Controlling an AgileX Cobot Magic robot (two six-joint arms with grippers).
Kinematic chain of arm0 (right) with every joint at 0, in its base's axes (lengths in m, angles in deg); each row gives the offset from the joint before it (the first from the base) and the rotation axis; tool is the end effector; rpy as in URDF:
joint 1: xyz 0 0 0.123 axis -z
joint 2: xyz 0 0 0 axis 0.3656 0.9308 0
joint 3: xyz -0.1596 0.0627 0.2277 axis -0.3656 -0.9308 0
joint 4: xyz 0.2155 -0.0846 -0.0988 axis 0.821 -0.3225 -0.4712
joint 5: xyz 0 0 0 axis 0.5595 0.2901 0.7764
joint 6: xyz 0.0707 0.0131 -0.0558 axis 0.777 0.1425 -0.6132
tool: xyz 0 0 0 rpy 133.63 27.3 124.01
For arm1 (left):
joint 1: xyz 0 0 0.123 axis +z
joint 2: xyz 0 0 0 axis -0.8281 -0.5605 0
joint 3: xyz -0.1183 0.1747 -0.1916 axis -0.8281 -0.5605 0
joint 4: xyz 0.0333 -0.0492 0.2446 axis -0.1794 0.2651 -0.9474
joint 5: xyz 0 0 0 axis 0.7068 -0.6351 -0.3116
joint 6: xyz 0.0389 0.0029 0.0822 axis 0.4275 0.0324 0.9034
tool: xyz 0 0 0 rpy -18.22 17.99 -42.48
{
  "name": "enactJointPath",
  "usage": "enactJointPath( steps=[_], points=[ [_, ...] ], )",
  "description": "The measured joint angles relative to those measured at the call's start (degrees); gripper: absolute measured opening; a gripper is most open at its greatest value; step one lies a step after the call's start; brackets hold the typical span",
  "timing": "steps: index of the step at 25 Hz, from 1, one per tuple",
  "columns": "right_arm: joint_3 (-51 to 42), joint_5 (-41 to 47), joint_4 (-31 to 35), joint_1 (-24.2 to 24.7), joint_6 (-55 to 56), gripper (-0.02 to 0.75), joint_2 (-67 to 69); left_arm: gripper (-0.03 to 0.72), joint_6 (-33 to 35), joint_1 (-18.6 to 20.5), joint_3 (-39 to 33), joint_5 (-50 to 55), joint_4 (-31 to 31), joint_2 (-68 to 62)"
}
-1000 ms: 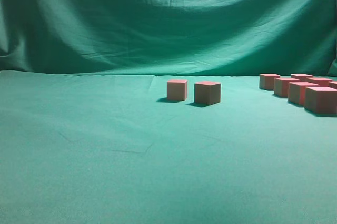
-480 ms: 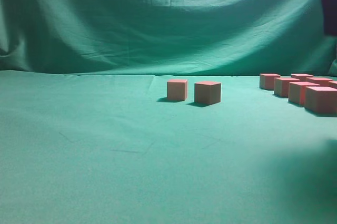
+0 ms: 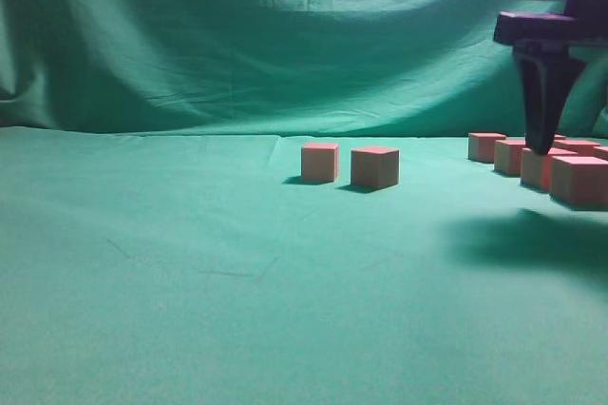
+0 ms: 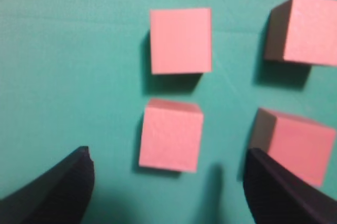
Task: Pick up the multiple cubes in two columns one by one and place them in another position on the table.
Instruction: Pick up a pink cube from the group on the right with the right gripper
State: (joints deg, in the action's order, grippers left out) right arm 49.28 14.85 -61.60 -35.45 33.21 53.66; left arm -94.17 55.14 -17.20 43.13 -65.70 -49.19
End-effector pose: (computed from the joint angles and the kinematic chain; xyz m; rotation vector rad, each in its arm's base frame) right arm 0.3178 0.0794 0.1917 -0.1419 2.8908 0.0723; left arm 0.0525 -0.0069 0.1769 -0.1824 1.8367 -0.2553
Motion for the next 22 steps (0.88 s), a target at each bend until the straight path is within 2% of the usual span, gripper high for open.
enactJointPath(
  steps=[5, 7, 8, 9, 11, 15, 20, 22],
  points=[
    [0.0, -3.91, -0.07, 0.0, -0.57, 0.588, 2.65, 0.0, 0.0, 0.0, 0.0, 0.0, 0.0, 0.0],
    [0.0, -5.18, -0.07, 0.0, -0.96, 0.519, 3.42, 0.0, 0.0, 0.0, 0.0, 0.0, 0.0, 0.0],
    [0.0, -5.77, -0.07, 0.0, -1.22, 0.529, 3.85, 0.0, 0.0, 0.0, 0.0, 0.0, 0.0, 0.0],
    [0.0, -6.27, -0.07, 0.0, -1.33, 0.475, 4.31, 0.0, 0.0, 0.0, 0.0, 0.0, 0.0, 0.0],
    [0.0, -6.96, -0.22, 0.0, -1.33, 0.423, 4.98, 0.0, 0.0, 0.0, 0.0, 0.0, 0.0, 0.0],
    [0.0, -7.72, -0.91, 0.0, -1.33, 0.44, 6.36, 0.0, 0.0, 0.0, 0.0, 0.0, 0.0, 0.0],
    [0.0, -7.83, -1.22, 0.0, -1.46, 0.258, 6.86, 0.0, 0.0, 0.0, 0.0, 0.0, 0.0, 0.0],
    [0.1, -7.0, -1.22, 0.0, -1.46, 0.259, 6.86, 0.0, 0.0, 0.0, 0.0, 0.0, 0.0, 0.0]
  ],
)
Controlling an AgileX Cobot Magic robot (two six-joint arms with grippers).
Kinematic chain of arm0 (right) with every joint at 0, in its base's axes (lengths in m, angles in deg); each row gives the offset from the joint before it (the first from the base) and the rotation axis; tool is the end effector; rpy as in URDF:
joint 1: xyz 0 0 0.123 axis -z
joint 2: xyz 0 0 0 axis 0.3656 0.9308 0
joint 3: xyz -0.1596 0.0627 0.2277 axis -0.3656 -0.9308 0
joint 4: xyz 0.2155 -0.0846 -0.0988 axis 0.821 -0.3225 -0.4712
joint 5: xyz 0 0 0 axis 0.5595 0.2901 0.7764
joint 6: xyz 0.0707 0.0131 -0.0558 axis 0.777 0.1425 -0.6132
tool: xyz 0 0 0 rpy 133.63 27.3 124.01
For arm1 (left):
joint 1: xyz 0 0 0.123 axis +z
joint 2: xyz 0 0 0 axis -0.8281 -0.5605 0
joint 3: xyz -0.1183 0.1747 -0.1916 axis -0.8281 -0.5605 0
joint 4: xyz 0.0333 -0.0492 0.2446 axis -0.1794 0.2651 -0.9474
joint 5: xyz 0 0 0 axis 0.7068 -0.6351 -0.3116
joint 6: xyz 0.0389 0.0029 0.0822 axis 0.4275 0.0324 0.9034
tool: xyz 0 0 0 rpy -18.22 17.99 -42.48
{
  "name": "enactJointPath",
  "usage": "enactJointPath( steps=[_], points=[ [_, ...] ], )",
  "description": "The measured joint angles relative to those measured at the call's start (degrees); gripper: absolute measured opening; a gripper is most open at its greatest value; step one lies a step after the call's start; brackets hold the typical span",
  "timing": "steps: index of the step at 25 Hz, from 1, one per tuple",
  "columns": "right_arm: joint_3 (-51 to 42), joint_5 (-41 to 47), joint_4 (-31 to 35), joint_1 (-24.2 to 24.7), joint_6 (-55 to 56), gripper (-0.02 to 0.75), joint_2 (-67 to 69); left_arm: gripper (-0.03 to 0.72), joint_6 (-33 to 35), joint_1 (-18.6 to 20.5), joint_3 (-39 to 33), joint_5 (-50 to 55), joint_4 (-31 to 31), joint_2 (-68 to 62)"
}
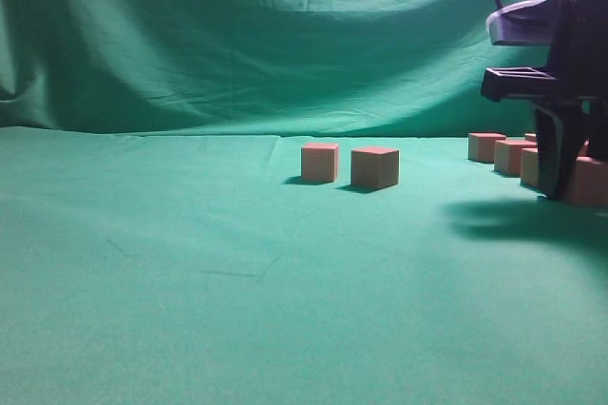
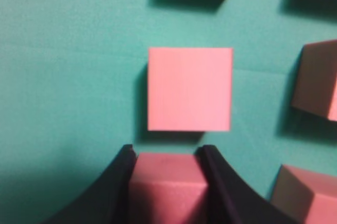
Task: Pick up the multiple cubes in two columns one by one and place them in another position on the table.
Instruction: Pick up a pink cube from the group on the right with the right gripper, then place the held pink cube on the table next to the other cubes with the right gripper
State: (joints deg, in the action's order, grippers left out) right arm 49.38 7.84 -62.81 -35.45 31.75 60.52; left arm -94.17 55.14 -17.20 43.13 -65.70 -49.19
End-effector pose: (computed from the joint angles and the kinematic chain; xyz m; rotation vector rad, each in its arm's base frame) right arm 0.3348 0.0825 0.1546 -0.2004 2.8802 0.0478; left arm 0.0525 -0.0069 0.1769 -0.1824 1.8367 -0.2553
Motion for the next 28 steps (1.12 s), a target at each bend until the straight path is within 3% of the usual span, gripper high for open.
enactJointPath(
  steps=[7, 12, 19, 28],
  points=[
    [8.68, 14.88, 0.51, -1.14, -2.26, 0.259, -1.84, 0.0, 0.0, 0.0, 0.0, 0.0, 0.0, 0.0],
    [19.94, 24.38, 0.96, -8.79, -3.25, 0.259, -2.9, 0.0, 0.0, 0.0, 0.0, 0.0, 0.0, 0.0],
    [39.06, 27.74, 1.32, -21.1, -1.22, 0.259, 0.94, 0.0, 0.0, 0.0, 0.0, 0.0, 0.0, 0.0],
    [59.76, 34.73, 1.32, -26.69, 2.21, 0.259, 19.74, 0.0, 0.0, 0.0, 0.0, 0.0, 0.0, 0.0]
  ],
)
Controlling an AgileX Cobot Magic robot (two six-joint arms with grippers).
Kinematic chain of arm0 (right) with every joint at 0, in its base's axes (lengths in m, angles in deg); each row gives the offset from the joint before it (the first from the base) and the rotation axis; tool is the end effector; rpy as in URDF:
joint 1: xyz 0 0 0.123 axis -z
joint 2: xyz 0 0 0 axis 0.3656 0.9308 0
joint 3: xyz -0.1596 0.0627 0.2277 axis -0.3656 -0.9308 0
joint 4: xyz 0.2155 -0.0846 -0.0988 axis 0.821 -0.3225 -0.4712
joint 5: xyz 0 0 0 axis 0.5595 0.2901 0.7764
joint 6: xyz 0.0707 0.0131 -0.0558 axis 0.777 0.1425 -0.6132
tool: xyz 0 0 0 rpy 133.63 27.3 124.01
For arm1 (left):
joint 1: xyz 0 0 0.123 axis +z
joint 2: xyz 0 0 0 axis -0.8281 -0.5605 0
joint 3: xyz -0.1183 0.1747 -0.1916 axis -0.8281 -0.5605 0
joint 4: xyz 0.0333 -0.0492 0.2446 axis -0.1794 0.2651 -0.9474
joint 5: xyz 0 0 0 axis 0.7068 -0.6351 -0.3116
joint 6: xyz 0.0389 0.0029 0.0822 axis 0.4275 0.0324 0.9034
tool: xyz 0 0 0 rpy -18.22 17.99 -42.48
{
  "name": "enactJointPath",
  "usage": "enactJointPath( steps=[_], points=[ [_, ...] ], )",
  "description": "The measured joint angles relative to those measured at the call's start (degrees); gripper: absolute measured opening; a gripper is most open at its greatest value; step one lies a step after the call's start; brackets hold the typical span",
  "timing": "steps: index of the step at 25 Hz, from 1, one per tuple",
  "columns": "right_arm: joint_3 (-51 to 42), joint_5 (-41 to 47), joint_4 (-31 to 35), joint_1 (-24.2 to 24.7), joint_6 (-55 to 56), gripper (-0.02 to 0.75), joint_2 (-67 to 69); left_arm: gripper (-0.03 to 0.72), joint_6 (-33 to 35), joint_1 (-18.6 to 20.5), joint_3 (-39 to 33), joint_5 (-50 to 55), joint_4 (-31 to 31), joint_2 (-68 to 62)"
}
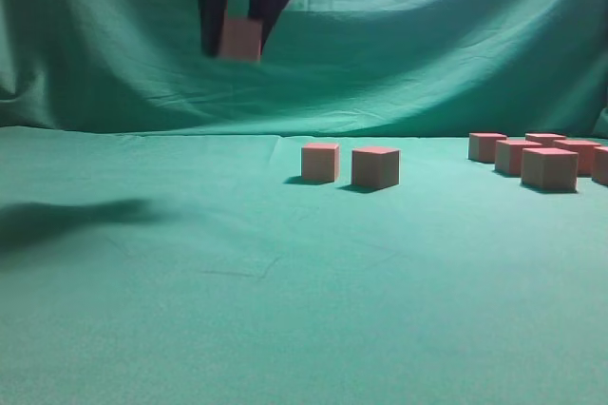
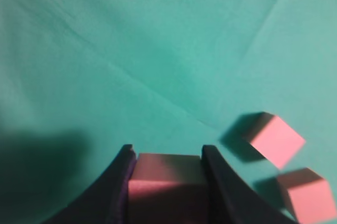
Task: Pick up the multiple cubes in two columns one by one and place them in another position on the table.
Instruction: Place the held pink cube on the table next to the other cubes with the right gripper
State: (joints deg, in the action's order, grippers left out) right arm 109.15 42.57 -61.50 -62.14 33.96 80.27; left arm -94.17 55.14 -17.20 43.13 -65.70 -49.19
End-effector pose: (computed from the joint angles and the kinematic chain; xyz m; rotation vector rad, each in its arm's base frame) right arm 0.3613 0.3112 0.2702 -0.7671 2.7130 0.2125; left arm 0.0525 -0.0069 0.1769 -0.1824 1.8367 -0.2553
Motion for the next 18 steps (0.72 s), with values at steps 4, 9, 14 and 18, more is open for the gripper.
enactJointPath(
  steps=[4, 9, 14, 18],
  points=[
    [2.99, 0.11, -2.08, -0.2, 4.75, 0.259, 5.13, 0.0, 0.0, 0.0, 0.0, 0.0, 0.0, 0.0],
    [3.18, 0.23, -6.58, -0.2, 8.76, 0.259, 8.03, 0.0, 0.0, 0.0, 0.0, 0.0, 0.0, 0.0],
    [3.18, -0.98, -7.46, -0.2, 10.4, 0.259, 9.04, 0.0, 0.0, 0.0, 0.0, 0.0, 0.0, 0.0],
    [3.44, -2.95, -7.71, -0.2, 12.65, 0.259, 9.78, 0.0, 0.0, 0.0, 0.0, 0.0, 0.0, 0.0]
  ],
)
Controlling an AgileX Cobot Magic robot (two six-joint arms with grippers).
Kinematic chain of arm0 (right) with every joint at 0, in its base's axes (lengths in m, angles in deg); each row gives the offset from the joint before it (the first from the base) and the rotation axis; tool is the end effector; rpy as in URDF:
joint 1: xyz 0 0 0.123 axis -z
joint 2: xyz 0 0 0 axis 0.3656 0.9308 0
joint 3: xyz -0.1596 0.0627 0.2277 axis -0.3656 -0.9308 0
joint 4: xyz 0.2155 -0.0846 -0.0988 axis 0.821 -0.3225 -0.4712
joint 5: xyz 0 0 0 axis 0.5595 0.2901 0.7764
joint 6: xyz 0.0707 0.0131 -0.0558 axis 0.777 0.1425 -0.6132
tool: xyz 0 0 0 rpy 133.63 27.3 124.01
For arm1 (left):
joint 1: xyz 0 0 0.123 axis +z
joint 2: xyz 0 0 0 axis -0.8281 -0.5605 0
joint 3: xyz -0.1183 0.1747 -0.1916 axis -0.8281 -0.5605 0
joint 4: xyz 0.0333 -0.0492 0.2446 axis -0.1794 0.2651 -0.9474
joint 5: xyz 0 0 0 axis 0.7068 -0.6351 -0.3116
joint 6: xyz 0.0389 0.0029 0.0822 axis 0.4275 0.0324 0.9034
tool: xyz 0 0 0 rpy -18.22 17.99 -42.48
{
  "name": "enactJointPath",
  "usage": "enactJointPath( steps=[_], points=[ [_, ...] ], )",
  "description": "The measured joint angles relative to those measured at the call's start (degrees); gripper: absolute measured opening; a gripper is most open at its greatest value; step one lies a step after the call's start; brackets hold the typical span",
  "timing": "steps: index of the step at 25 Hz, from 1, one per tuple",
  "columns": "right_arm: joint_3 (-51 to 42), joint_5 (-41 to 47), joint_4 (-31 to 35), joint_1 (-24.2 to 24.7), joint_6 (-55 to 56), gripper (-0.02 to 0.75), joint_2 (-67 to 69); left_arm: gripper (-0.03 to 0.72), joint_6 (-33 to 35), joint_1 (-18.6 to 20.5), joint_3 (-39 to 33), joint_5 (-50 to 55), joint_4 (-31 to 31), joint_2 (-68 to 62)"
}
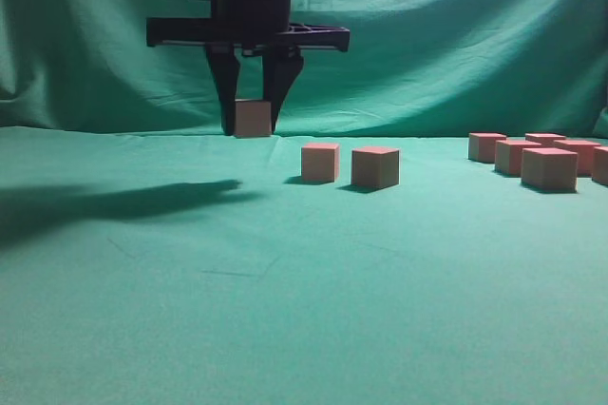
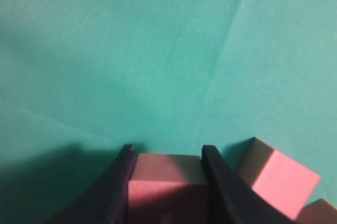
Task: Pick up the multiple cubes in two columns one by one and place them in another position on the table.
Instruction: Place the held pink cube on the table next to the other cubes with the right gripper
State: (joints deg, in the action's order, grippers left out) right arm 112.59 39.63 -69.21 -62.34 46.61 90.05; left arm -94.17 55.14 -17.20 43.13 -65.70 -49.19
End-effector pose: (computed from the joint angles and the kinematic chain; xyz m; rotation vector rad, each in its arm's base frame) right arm 0.3892 0.3226 0.2052 -0.5149 2.7808 0.0575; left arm 0.0525 -0.0069 0.1769 -0.1824 1.8367 -0.2553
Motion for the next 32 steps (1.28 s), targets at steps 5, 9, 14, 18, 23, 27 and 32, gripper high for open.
enactJointPath(
  steps=[5, 9, 14, 18, 23, 27, 32],
  points=[
    [0.09, -0.39, -0.11, 0.0, 1.74, 0.259, 2.03, 0.0, 0.0, 0.0, 0.0, 0.0, 0.0, 0.0],
    [0.09, -0.48, -0.47, 0.0, 2.7, 0.259, 3.56, 0.0, 0.0, 0.0, 0.0, 0.0, 0.0, 0.0],
    [0.12, -1.08, -2.11, 0.0, 2.86, 0.259, 3.96, 0.0, 0.0, 0.0, 0.0, 0.0, 0.0, 0.0],
    [0.12, -1.71, -2.82, 0.0, 2.96, 0.259, 3.96, 0.0, 0.0, 0.0, 0.0, 0.0, 0.0, 0.0],
    [0.12, -1.85, -2.95, 0.0, 2.96, 0.259, 3.96, 0.0, 0.0, 0.0, 0.0, 0.0, 0.0, 0.0],
    [0.12, -2.18, -2.95, 0.0, 2.96, 0.259, 3.96, 0.0, 0.0, 0.0, 0.0, 0.0, 0.0, 0.0],
    [0.12, -2.77, -2.84, 0.0, 2.96, 0.317, 3.96, 0.0, 0.0, 0.0, 0.0, 0.0, 0.0, 0.0]
  ],
)
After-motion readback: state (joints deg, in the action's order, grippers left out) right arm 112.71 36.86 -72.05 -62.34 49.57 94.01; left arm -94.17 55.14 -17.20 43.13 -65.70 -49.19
